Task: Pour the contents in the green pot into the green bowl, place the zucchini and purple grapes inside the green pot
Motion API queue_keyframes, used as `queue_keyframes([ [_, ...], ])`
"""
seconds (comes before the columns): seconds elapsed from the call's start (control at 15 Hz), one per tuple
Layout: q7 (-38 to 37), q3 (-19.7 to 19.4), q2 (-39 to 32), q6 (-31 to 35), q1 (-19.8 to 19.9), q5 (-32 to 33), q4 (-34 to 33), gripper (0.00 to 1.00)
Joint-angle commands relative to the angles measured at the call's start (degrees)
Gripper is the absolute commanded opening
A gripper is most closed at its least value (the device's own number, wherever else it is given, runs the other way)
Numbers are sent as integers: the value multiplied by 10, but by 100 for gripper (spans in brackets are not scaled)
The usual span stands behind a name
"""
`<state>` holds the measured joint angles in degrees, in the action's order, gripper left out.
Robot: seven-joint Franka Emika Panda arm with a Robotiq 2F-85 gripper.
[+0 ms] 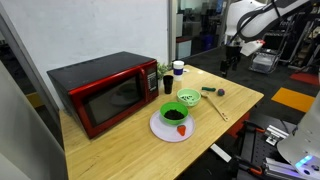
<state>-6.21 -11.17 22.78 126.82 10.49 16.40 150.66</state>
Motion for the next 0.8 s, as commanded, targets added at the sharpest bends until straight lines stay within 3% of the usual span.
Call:
queue_keyframes([
  [0.0,-107,33,-58,69,27,4,13,100],
  [0.4,-272,54,-163,154,32,16,1,100],
  [0.73,-327,43,-217,196,14,6,-23,100],
])
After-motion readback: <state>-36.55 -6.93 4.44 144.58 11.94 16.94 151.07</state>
